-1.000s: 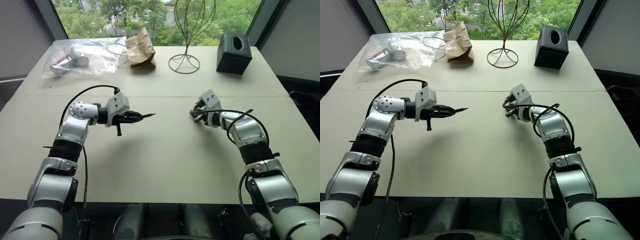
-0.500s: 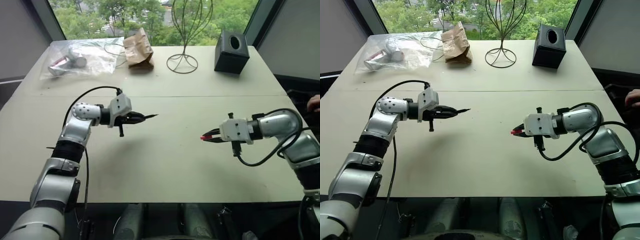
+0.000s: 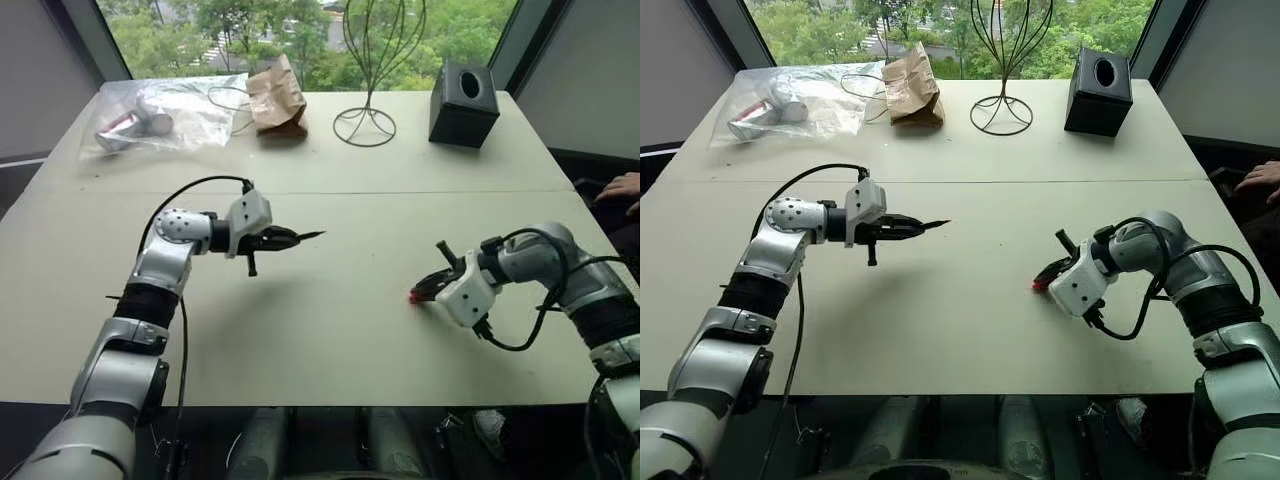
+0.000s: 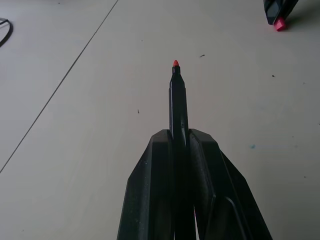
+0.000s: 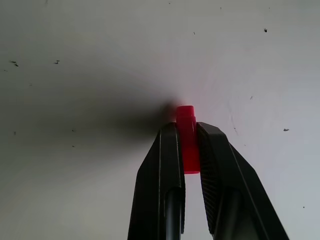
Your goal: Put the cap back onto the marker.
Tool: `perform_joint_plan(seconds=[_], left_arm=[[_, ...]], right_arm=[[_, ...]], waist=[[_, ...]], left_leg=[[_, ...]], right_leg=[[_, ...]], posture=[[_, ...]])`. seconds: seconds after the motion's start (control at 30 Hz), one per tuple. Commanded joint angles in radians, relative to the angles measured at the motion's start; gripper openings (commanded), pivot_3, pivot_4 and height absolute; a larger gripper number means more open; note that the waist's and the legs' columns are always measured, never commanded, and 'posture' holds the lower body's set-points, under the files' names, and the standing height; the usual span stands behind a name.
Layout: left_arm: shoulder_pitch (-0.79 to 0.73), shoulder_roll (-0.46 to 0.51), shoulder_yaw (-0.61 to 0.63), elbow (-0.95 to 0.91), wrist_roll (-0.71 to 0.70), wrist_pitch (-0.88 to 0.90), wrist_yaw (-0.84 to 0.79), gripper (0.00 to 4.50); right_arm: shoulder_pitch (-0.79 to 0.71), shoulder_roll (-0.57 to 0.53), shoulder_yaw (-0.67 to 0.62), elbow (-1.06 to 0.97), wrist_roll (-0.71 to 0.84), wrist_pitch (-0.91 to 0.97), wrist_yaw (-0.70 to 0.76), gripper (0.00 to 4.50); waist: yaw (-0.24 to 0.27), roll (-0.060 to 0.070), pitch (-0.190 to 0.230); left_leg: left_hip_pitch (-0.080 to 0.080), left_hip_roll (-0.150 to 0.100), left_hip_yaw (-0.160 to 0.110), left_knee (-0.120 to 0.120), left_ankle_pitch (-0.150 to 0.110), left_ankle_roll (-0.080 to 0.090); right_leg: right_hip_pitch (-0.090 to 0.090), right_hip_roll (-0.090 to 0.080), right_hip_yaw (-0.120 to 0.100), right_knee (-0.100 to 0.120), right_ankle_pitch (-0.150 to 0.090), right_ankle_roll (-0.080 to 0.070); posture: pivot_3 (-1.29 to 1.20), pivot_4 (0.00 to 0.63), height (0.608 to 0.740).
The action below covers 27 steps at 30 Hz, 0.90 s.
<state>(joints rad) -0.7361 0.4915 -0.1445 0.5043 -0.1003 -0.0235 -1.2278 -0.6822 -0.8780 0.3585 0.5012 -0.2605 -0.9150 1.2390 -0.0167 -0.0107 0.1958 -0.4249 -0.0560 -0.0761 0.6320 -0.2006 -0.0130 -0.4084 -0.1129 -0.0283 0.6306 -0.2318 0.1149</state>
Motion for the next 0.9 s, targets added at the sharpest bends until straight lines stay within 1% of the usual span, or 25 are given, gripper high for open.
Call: perform_joint_plan(seconds=[0.03,0.13,0.27,0.3,0.4,0.47,0.53,0.57,0.63,0.67,0.7,0.77,0.83,0.9], left_arm=[[0.012,0.011,0.016,-0.046,-0.02,0.013,0.01,0.0],[0.019,0.013,0.017,-0.058,-0.021,0.022,0.012,0.0],[0.023,0.011,0.018,-0.063,-0.022,0.028,0.016,0.0],[0.025,0.011,0.018,-0.067,-0.023,0.029,0.017,0.0],[0.025,0.01,0.022,-0.069,-0.025,0.036,0.02,0.0],[0.023,0.022,0.026,-0.078,-0.032,0.048,0.007,0.0],[0.019,0.035,0.025,-0.084,-0.039,0.06,-0.01,0.0],[0.015,0.046,0.021,-0.084,-0.039,0.064,-0.023,0.0],[0.002,0.062,0.015,-0.076,-0.036,0.062,-0.042,0.0],[-0.017,0.065,0.016,-0.057,-0.035,0.059,-0.047,0.0],[-0.034,0.065,0.016,-0.039,-0.033,0.057,-0.049,0.0],[-0.054,0.062,0.015,-0.015,-0.03,0.05,-0.052,0.0],[-0.068,0.056,0.013,0.005,-0.027,0.043,-0.053,0.0],[-0.086,0.037,0.009,0.03,-0.027,0.036,-0.049,0.0]], right_arm=[[-0.034,0.022,0.016,0.072,-0.049,-0.018,-0.063,1.3],[-0.061,0.024,0.014,0.11,-0.097,-0.023,-0.132,2.72],[-0.078,0.007,-0.007,0.105,-0.072,0.031,-0.151,2.72],[-0.072,0.003,-0.03,0.083,-0.049,0.086,-0.154,2.72],[-0.023,0.015,-0.151,-0.081,0.058,0.47,-0.178,2.72],[0.052,0.037,-0.256,-0.297,0.131,0.869,-0.207,2.72],[0.119,0.066,-0.331,-0.492,0.17,1.185,-0.246,2.72],[0.145,0.116,-0.373,-0.591,0.18,1.374,-0.304,2.72],[0.181,0.22,-0.43,-0.756,0.194,1.674,-0.41,2.72],[0.21,0.336,-0.45,-0.879,0.187,1.847,-0.494,2.72],[0.234,0.446,-0.456,-0.981,0.175,1.981,-0.569,2.72],[0.255,0.584,-0.453,-1.105,0.156,2.158,-0.67,2.72],[0.259,0.697,-0.45,-1.169,0.146,2.269,-0.753,2.72],[0.265,0.839,-0.424,-1.203,0.117,2.328,-0.874,2.72]], waist=[[-0.001,0.0,0.0],[-0.001,0.0,0.0],[0.001,0.0,0.0],[0.002,0.0,0.0],[0.004,0.0,0.0],[0.007,0.0,0.0],[0.008,0.0,0.0],[0.008,0.0,0.0],[0.004,0.0,0.0],[0.005,0.0,0.0],[0.006,0.0,0.0],[0.007,0.001,0.0],[0.008,0.001,0.0],[0.008,0.001,-0.001]], left_leg=[[0.001,0.0,0.0,0.0,0.0,0.0],[0.004,0.0,0.0,0.0,0.0,0.0],[0.005,0.001,-0.001,0.0,0.0,0.0],[0.005,0.001,-0.001,0.0,0.0,0.0],[0.005,0.001,-0.001,0.0,0.0,0.0],[0.003,0.002,-0.002,-0.001,0.0,0.0],[-0.001,0.002,-0.003,-0.001,0.0,0.0],[-0.001,0.001,-0.003,-0.001,0.0,0.0],[-0.001,0.002,-0.003,-0.002,0.0,0.0],[-0.001,0.002,-0.003,-0.003,0.0,0.0],[-0.001,0.002,-0.003,-0.003,0.0,0.0],[-0.001,0.003,-0.005,-0.004,0.0,-0.001],[-0.002,0.002,-0.004,-0.003,0.0,-0.001],[-0.003,0.0,-0.004,-0.002,0.0,-0.001]], right_leg=[[0.0,0.0,0.0,0.0,0.0,0.0],[0.004,0.0,0.001,0.0,0.0,0.0],[0.005,0.0,0.001,0.0,-0.001,-0.003],[0.005,0.0,0.001,0.0,-0.001,-0.003],[0.004,0.0,0.002,0.0,-0.001,-0.003],[0.002,0.0,0.002,0.001,0.0,-0.002],[-0.002,0.0,0.002,0.002,0.0,-0.001],[-0.002,0.0,0.002,0.002,0.0,-0.002],[-0.003,0.0,0.002,0.002,0.0,-0.002],[-0.003,0.0,0.002,0.002,0.0,-0.002],[-0.004,0.0,0.002,0.002,0.0,-0.002],[-0.004,0.001,0.001,0.003,-0.001,-0.004],[-0.006,0.0,0.001,0.004,-0.001,-0.003],[-0.005,-0.001,0.001,0.003,-0.001,-0.003]], posture=[[0.0,0.15,0.74],[0.0,0.15,0.74],[0.0,0.15,0.74],[0.0,0.15,0.74],[0.0,0.15,0.74],[0.0,0.15,0.74],[0.0,0.15,0.74],[0.0,0.15,0.74],[0.0,0.15,0.74],[0.0,0.15,0.74],[0.0,0.15,0.74],[0.0,0.15,0.74],[0.0,0.15,0.74],[0.0,0.15,0.74]])
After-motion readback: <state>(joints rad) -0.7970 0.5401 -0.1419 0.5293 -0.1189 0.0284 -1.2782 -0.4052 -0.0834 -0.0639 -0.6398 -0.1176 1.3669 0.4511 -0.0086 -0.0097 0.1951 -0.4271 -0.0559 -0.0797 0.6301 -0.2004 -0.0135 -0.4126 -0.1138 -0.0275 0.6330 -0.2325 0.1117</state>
